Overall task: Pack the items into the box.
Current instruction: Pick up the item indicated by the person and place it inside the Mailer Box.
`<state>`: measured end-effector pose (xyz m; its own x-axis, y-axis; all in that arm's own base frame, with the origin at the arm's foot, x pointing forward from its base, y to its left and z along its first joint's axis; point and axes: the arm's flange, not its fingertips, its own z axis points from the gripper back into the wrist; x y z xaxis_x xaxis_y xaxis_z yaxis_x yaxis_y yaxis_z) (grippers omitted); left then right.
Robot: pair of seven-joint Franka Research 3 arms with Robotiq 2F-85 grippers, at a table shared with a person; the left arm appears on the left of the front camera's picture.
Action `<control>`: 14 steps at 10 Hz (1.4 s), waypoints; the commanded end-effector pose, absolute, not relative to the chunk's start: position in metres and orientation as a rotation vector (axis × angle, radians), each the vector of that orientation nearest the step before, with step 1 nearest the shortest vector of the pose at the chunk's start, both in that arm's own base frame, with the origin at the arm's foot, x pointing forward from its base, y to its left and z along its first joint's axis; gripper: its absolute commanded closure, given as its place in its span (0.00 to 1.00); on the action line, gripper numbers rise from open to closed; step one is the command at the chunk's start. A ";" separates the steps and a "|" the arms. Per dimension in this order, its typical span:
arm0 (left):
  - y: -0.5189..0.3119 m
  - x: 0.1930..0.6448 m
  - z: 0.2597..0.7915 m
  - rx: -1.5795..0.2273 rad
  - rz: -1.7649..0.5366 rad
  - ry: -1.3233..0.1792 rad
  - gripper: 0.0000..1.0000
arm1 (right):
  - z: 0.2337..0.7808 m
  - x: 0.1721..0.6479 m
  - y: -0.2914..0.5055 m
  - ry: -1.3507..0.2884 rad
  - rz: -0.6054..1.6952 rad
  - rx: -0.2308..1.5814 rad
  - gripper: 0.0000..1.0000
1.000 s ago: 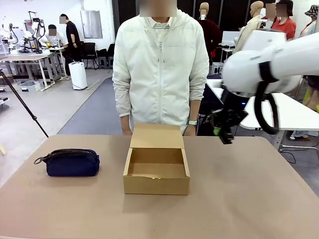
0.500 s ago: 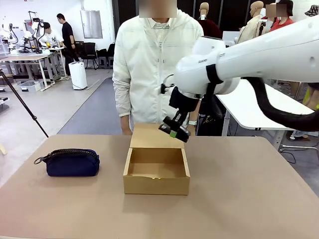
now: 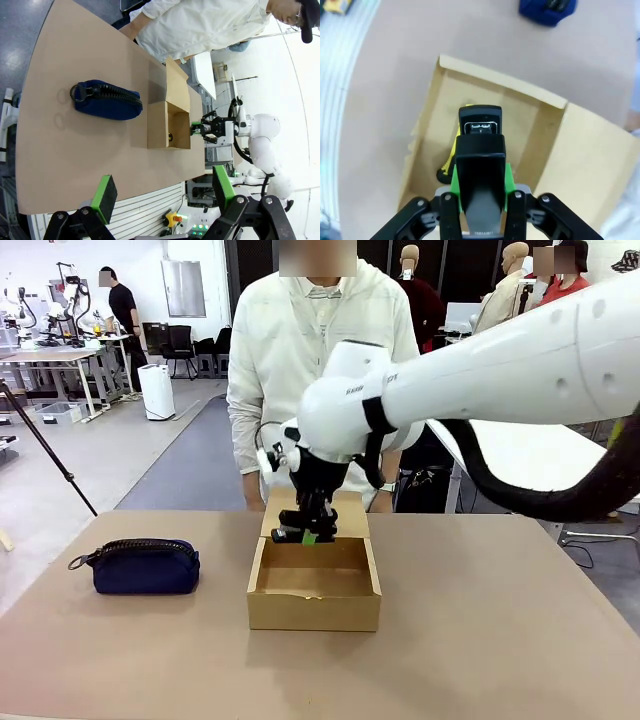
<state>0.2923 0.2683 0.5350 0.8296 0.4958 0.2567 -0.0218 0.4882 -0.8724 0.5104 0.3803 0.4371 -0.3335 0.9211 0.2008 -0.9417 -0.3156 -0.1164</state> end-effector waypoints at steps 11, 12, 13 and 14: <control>0.269 0.292 0.535 -1.037 0.320 -0.541 0.00 | 0.353 0.523 0.401 -0.101 1.555 -0.066 0.00; 0.269 0.292 0.535 -1.037 0.320 -0.541 0.00 | 0.355 0.524 0.399 -0.104 1.551 -0.053 0.00; 0.269 0.292 0.535 -1.037 0.320 -0.541 0.00 | 0.356 0.526 0.397 -0.104 1.533 -0.042 0.00; 0.269 0.292 0.535 -1.037 0.320 -0.541 0.00 | 0.356 0.528 0.396 -0.103 1.520 -0.028 0.00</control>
<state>0.2923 0.2683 0.5349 0.8297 0.4957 0.2566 -0.0218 0.4882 -0.8725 0.5268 0.3963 0.3511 0.0083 0.9989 0.0460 -0.9956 0.0126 -0.0929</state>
